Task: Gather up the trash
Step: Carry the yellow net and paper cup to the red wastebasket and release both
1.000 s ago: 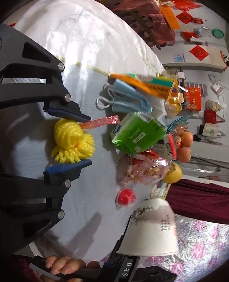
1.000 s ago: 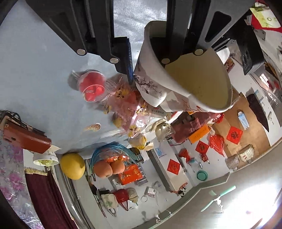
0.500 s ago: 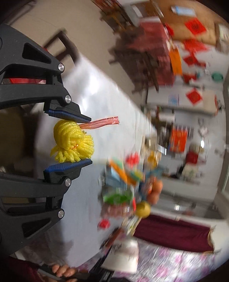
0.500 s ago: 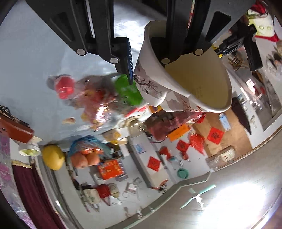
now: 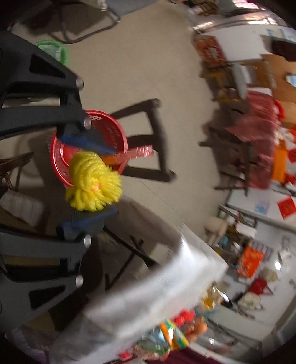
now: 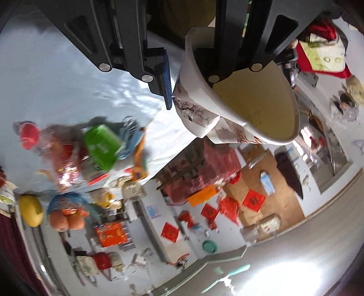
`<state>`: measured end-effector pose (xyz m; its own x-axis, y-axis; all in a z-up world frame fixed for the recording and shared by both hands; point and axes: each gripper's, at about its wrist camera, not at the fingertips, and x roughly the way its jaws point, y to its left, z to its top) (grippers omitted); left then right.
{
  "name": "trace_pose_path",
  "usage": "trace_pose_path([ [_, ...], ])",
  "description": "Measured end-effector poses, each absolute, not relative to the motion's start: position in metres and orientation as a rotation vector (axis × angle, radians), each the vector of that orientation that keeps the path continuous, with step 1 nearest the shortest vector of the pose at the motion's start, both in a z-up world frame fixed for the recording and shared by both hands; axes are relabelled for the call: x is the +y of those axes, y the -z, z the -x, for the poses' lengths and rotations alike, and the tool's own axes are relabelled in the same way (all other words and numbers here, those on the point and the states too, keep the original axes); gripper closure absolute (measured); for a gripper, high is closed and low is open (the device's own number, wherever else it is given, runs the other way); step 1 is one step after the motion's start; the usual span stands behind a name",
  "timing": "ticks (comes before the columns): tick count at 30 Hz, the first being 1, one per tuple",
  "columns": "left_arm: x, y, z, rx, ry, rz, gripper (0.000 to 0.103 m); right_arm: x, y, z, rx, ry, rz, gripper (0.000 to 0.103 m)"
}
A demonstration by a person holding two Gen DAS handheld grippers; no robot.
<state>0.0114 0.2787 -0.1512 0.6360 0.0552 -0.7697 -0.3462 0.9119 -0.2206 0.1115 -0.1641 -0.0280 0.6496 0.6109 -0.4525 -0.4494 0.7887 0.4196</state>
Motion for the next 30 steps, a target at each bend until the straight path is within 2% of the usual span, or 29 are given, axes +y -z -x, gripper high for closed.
trace_pose_path([
  [2,0.287,0.162,-0.014,0.874,-0.257,0.4,0.032,-0.145,0.028,-0.112,0.635,-0.63,-0.25,0.086],
  [4,0.292,0.166,-0.018,0.89,-0.229,0.435,0.03,-0.129,0.03,-0.112,0.647,-0.65,-0.227,0.086],
  [6,0.3,0.165,-0.015,0.865,-0.233,0.455,0.021,-0.106,0.032,-0.111,0.665,-0.681,-0.196,0.086],
  [10,0.321,0.167,-0.006,0.826,-0.332,0.488,0.014,-0.056,0.045,-0.115,0.727,-0.757,-0.134,0.086],
  [19,0.369,0.183,0.014,0.826,-0.623,0.588,0.011,0.099,0.101,-0.121,0.927,-0.993,0.076,0.086],
  [20,0.375,0.186,0.016,0.822,-0.642,0.604,0.011,0.12,0.112,-0.124,0.958,-1.013,0.106,0.083],
  [23,0.388,0.195,0.022,0.839,-0.688,0.642,0.011,0.171,0.145,-0.134,1.031,-0.997,0.218,0.045],
  [24,0.389,0.196,0.024,0.845,-0.689,0.651,0.011,0.178,0.149,-0.134,1.017,-0.978,0.236,0.04],
  [30,0.385,0.195,0.022,0.845,-0.692,0.624,0.011,0.171,0.141,-0.13,0.966,-0.955,0.204,0.039],
])
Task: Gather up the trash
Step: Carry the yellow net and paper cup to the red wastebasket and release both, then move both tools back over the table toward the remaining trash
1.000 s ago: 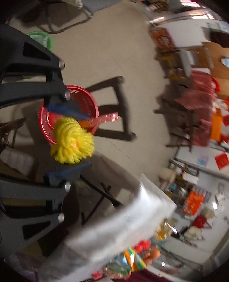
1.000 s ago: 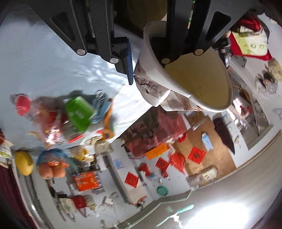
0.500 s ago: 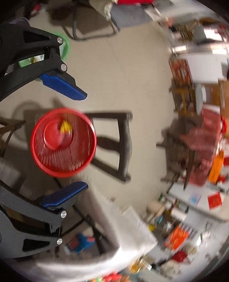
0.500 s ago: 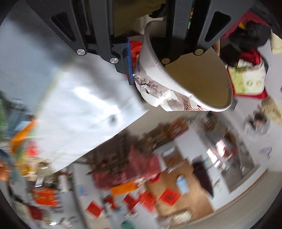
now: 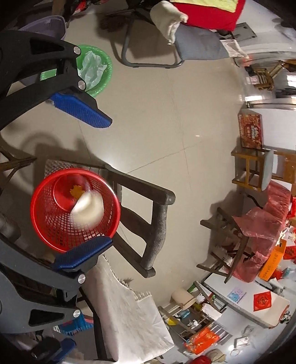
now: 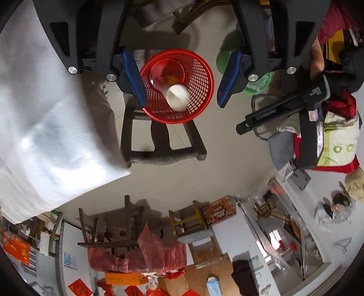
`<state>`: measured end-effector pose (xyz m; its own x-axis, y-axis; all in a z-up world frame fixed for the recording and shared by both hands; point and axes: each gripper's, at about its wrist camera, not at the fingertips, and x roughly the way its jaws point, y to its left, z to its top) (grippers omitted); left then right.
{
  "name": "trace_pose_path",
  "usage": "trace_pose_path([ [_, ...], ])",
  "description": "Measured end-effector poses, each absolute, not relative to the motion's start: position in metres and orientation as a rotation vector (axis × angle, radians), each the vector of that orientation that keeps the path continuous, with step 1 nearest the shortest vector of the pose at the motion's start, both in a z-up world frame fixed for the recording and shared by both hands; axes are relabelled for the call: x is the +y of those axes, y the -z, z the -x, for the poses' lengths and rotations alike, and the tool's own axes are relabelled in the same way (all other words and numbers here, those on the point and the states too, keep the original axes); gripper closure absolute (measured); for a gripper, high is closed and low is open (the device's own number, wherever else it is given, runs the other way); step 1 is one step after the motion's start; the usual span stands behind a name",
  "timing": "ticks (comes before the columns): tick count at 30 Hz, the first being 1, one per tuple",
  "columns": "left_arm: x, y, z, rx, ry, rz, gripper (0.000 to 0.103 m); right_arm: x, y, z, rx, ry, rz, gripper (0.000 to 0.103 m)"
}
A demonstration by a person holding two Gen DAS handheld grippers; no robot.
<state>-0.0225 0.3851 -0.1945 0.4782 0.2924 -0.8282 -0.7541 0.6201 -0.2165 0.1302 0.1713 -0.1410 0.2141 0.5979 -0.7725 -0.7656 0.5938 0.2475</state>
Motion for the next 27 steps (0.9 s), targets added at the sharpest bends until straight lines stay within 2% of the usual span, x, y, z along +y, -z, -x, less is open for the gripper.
trace_pose_path([
  [10,0.35,0.17,0.012,0.808,-0.629,0.502,0.011,0.097,0.098,-0.139,0.835,-0.889,0.086,0.033],
  [12,0.341,0.162,0.009,0.792,-0.611,0.471,0.01,0.072,0.083,-0.134,0.788,-0.861,0.057,0.026],
  [18,0.294,0.133,0.002,0.738,-0.511,0.341,0.007,-0.02,0.048,-0.123,0.66,-0.71,-0.017,0.013],
  [27,0.202,0.1,-0.019,0.695,-0.264,0.205,0.007,-0.172,0.048,-0.139,0.617,-0.433,-0.24,0.01],
])
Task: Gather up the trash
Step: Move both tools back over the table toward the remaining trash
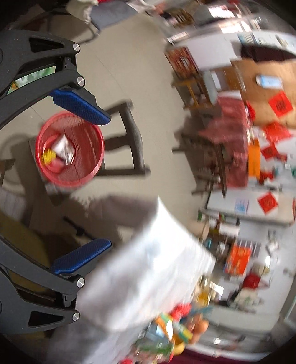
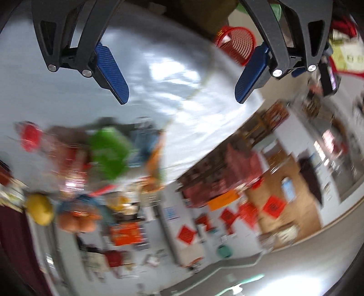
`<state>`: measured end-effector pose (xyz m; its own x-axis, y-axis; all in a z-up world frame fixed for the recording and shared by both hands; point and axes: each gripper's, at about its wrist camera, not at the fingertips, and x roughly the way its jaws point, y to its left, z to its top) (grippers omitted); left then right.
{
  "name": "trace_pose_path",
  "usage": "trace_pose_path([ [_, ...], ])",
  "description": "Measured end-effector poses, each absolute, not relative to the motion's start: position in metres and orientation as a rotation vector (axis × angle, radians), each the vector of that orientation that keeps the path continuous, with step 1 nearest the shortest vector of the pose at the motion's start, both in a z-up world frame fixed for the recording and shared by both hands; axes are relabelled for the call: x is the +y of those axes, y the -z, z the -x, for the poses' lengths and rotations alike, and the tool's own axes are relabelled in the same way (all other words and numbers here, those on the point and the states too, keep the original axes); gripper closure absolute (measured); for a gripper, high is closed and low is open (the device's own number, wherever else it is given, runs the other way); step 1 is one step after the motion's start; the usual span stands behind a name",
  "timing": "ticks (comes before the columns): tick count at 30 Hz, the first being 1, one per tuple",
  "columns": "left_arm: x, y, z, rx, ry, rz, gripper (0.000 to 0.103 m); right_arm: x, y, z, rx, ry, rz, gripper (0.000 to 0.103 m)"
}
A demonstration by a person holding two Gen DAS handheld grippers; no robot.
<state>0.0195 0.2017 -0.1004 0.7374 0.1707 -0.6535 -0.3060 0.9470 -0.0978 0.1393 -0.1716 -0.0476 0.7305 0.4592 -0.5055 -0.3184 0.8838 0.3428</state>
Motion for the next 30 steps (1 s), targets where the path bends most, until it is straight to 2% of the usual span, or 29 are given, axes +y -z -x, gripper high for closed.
trace_pose_path([
  [5,0.145,0.079,-0.054,0.674,-0.133,0.115,0.007,-0.219,0.067,-0.159,0.622,-0.323,-0.276,0.01],
  [12,0.062,0.054,-0.118,0.655,0.05,0.011,0.007,-0.271,0.069,-0.171,0.539,-0.109,-0.17,0.005],
  [20,0.003,0.044,-0.176,0.663,0.186,-0.009,0.007,-0.321,0.075,-0.19,0.499,0.055,-0.115,0.005],
  [25,-0.028,0.033,-0.201,0.641,0.24,-0.048,0.007,-0.335,0.081,-0.2,0.524,-0.031,-0.214,0.005],
  [30,-0.048,0.026,-0.23,0.602,0.184,-0.114,0.007,-0.341,0.098,-0.216,0.646,-0.099,-0.298,0.006],
])
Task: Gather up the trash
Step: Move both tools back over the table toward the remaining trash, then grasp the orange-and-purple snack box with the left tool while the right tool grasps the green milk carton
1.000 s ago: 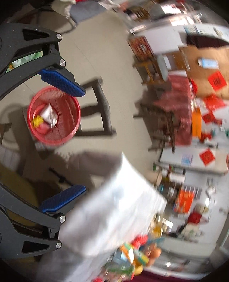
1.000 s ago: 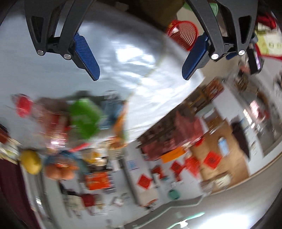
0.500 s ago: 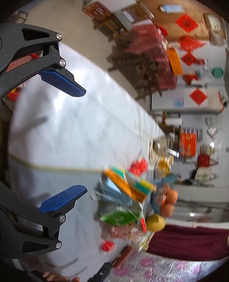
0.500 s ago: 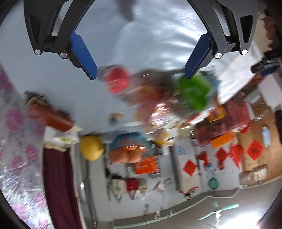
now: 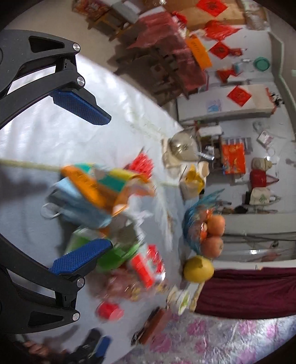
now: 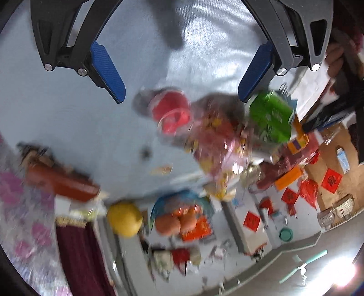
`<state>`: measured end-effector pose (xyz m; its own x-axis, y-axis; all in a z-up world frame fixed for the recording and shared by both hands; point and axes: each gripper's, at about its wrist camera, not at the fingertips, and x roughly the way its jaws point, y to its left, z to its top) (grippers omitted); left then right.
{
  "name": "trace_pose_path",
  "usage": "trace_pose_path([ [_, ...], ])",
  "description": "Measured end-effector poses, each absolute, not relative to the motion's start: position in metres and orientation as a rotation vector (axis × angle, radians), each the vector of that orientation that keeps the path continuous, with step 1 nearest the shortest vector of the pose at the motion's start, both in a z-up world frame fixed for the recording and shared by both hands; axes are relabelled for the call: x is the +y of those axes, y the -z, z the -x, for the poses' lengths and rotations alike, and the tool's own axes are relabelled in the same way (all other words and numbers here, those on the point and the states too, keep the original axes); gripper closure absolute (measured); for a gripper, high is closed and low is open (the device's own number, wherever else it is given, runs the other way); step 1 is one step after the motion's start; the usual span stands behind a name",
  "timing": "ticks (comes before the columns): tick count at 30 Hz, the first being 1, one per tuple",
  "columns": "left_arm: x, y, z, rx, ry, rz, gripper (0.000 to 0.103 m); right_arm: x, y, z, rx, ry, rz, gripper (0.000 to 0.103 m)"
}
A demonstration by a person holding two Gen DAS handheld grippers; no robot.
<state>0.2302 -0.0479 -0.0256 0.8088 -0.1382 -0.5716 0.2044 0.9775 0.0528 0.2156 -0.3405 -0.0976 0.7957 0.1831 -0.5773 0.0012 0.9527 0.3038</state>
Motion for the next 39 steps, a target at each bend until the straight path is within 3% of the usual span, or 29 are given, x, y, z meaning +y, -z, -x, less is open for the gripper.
trace_pose_path([
  [12,0.05,0.047,-0.229,0.698,0.021,0.041,0.007,-0.34,0.097,-0.209,0.607,-0.12,-0.324,0.005],
  [26,0.024,0.052,-0.305,0.819,0.025,0.141,0.007,-0.34,0.098,-0.208,0.609,-0.12,-0.333,0.005],
  [32,0.02,0.086,-0.33,0.948,-0.033,0.173,0.007,-0.343,0.098,-0.209,0.607,-0.133,-0.35,0.005],
  [39,0.021,0.077,-0.308,0.852,-0.112,-0.013,0.007,-0.34,0.098,-0.209,0.608,-0.125,-0.33,0.005],
])
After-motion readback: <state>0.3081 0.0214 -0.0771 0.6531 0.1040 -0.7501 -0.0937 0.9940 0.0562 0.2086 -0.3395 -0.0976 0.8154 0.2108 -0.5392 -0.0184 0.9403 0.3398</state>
